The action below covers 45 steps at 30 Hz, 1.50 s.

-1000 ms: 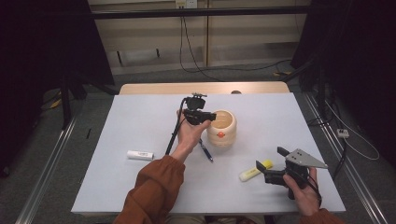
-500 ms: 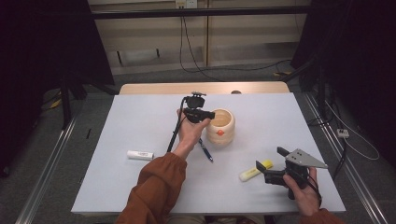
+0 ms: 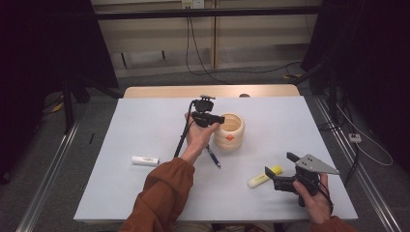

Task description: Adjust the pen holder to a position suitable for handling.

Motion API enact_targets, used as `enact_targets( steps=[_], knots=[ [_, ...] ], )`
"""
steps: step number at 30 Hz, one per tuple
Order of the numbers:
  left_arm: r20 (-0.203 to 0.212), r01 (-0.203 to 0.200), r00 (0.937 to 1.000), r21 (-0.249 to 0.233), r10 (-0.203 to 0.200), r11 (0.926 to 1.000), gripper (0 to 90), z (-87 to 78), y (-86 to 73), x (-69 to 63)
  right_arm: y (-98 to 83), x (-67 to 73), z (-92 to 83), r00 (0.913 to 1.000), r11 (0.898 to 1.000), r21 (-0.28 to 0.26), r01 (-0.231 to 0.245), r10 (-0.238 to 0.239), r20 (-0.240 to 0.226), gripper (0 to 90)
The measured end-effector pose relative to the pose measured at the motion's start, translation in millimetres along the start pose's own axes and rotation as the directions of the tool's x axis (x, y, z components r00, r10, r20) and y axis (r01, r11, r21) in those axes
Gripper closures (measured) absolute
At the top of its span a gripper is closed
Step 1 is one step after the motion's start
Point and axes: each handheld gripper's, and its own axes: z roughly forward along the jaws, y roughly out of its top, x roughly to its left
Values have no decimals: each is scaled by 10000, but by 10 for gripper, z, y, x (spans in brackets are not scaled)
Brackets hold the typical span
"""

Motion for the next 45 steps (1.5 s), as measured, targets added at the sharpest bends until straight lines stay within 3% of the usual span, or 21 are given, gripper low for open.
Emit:
enact_targets(
  steps=[4, 8, 9, 11, 12, 14, 17, 26, 29, 32, 33, 38, 39, 42, 45],
  knots=[
    [271, 21, 9996, 84, -24, 10000, 575, -15, 1, 50, -1, -3, 0, 10000, 10000, 4, -9, 9, -9, 30],
    [153, -208, 9997, 74, 207, 9998, 422, -51, 1, 62, 0, -1, 0, 10000, 10000, 0, 3, -3, -7, 30],
    [360, -335, 9988, 171, 329, 9993, 407, -80, -5, 65, 0, -2, 0, 10000, 10000, -7, 3, -3, -1, 31],
    [384, -377, 9986, 140, 372, 9992, 374, -99, -5, 59, 0, -1, -1, 10000, 10000, -13, 0, 0, 11, 30],
    [340, -493, 9982, 92, 489, 9987, 309, -121, -3, 52, 1, 1, -1, 10000, 10000, -8, 8, -8, 24, 30],
    [256, -792, 9965, -70, 793, 9968, 273, -200, 3, 29, 1, 1, 2, 10000, 10000, -14, 48, -48, 36, 30],
    [309, -909, 9954, -101, 912, 9958, 213, -279, 3, 28, 0, 4, 5, 10000, 10000, 6, 28, -28, 32, 31],
    [437, -1130, 9924, -548, 1154, 9921, 117, -507, -88, 97, 0, 0, 8, 10000, 10000, 27, 15, -15, 62, 30],
    [667, -1201, 9898, -863, 1260, 9890, 77, -602, -157, 166, 1, 2, 10, 10000, 10000, 28, -23, 23, 83, 30],
    [761, -1255, 9878, -1287, 1360, 9837, 60, -701, -237, 240, 1, 3, 13, 10000, 10000, 25, -8, 7, 78, 30],
    [867, -1539, 9820, -1493, 1680, 9767, 58, -762, -285, 276, 2, 6, 12, 10000, 10000, 30, 4, -4, 83, 31],
    [1076, -1839, 9737, -1473, 2006, 9718, 57, -888, -384, 313, 3, 3, 13, 10000, 10000, 30, -21, 21, 85, 30],
    [1000, -2019, 9705, -1600, 2193, 9663, 57, -964, -422, 331, 3, 4, 16, 10000, 10000, 46, 12, -12, 77, 30],
    [727, -2136, 9708, -1718, 2286, 9617, 54, -1031, -449, 347, 5, 12, 20, 10000, 10000, 52, 37, -38, 89, 30],
    [800, -2196, 9685, -1724, 2359, 9602, 55, -1090, -485, 373, 6, 18, 31, 10000, 10000, 63, 58, -58, 55, 31]
  ],
)
